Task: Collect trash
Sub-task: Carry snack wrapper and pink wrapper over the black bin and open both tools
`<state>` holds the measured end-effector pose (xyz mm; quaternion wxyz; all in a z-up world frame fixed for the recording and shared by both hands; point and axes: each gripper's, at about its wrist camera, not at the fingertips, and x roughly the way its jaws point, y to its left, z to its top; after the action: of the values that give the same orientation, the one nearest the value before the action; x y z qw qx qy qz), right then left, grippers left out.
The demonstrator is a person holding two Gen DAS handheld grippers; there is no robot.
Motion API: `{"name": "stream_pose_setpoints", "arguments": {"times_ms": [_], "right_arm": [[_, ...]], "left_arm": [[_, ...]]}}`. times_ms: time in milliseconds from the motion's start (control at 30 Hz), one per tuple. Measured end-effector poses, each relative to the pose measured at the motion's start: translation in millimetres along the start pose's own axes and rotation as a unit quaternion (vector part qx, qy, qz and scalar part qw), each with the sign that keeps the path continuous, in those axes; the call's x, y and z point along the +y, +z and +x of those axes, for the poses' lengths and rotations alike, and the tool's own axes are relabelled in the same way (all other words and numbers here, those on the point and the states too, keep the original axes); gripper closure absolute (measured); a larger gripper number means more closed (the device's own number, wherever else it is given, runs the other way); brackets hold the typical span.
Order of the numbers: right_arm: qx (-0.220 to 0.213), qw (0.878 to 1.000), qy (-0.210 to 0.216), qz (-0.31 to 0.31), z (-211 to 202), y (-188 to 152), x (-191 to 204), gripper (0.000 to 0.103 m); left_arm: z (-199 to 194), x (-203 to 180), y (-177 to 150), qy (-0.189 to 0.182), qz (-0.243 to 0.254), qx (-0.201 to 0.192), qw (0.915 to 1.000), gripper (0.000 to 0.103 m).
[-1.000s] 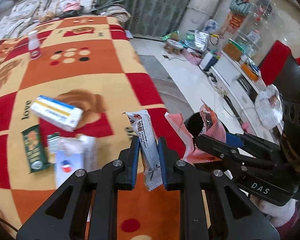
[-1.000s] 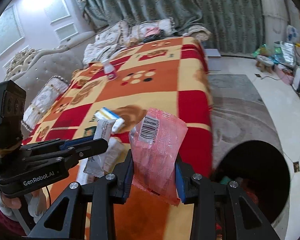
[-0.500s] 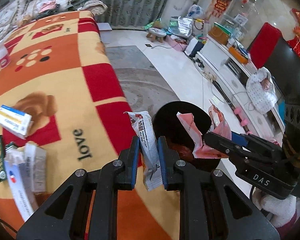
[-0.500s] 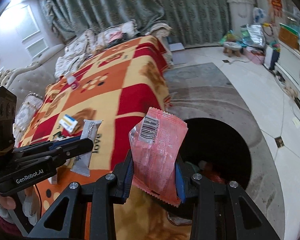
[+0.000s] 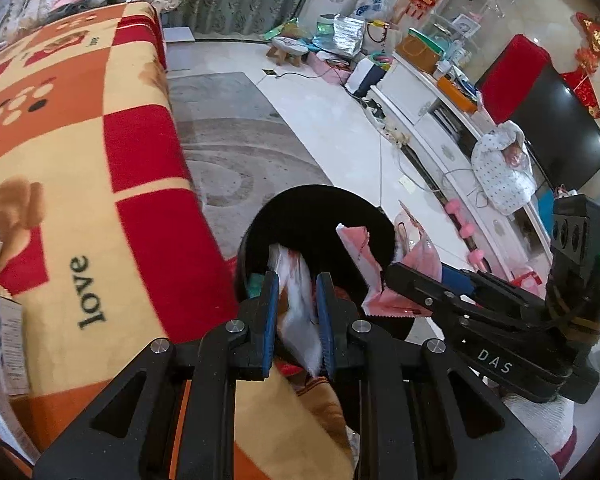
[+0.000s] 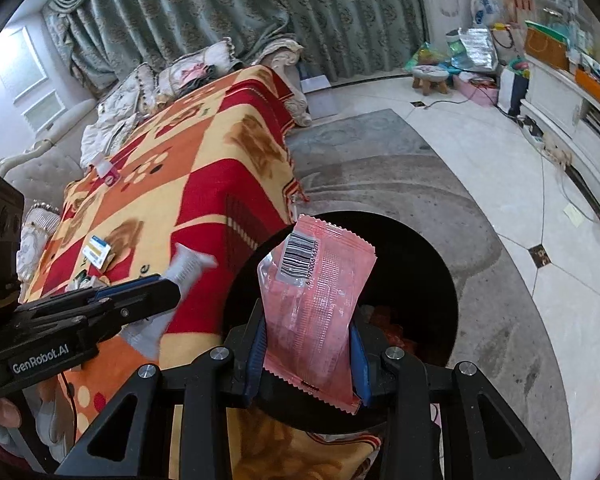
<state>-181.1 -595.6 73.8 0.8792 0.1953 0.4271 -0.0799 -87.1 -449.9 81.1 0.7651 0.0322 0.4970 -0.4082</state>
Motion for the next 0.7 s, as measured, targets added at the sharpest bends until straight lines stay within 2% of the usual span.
{"name": "stream_pose_setpoints", "arguments": {"times_ms": [100,200,267,700], "right_arm": [[-0.004,1.0,-0.005,0.008,1,0,-6,0.057],[-0.005,1.0,-0.009,0.014,2,1,-9,0.051],[-0.003,1.0,-0.007,0.015,2,0,-9,0.043],[0.0,1.0,-0.003,0.006,7,3,7,0.03]], "left_arm": [[2,-3,1,-0.011,0.002,-0.001,0.9999,0.085],[2,-1,1,-0.006,0.0,0.003,1.0,0.085],[0,0,0,-0.003,0.0,0.003,1.0,0.085],[-18,20,-9,0.033,-0.006,-0.009,0.9994,0.079]]}}
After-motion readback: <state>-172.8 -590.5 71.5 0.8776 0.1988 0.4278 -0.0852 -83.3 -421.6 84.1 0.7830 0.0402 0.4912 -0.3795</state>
